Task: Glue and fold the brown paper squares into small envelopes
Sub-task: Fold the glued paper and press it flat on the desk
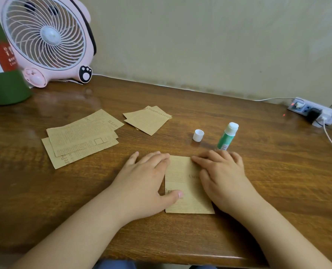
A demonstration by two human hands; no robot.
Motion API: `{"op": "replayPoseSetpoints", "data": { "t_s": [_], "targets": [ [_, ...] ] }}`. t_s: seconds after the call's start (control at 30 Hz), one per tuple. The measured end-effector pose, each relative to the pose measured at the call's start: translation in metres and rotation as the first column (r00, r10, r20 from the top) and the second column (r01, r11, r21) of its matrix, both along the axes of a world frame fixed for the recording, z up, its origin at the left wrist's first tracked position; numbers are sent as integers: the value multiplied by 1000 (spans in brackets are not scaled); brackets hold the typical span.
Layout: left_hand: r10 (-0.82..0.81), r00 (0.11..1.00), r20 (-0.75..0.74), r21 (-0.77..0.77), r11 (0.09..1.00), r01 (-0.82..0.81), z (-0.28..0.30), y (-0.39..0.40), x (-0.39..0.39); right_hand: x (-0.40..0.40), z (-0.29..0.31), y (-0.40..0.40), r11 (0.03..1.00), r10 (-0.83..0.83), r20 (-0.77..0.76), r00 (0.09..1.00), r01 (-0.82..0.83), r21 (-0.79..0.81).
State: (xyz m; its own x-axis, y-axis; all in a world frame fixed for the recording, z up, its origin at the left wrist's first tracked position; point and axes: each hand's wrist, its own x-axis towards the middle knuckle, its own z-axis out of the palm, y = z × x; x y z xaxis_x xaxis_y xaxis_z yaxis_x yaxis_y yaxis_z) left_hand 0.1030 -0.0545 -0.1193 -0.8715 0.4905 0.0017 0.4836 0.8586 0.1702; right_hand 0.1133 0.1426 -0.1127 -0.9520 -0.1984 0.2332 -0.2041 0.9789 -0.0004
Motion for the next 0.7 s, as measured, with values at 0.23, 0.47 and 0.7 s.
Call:
{"op": "replayPoseSetpoints", "data": {
  "t_s": [0.23, 0.47, 0.7],
  "targets": [
    [63, 998, -24, -19, 998, -64, 4, 5, 8, 9, 15, 2, 992, -31, 113, 993, 45, -120],
    [215, 958, -188, -134, 961, -242, 14, 18, 40, 40, 15, -23, 956, 199, 129, 971, -163, -246],
    [187, 966, -180, 0, 982, -190, 18, 25, 70, 29, 4, -25, 955, 209, 75, 975, -187, -230]
  ]
}}
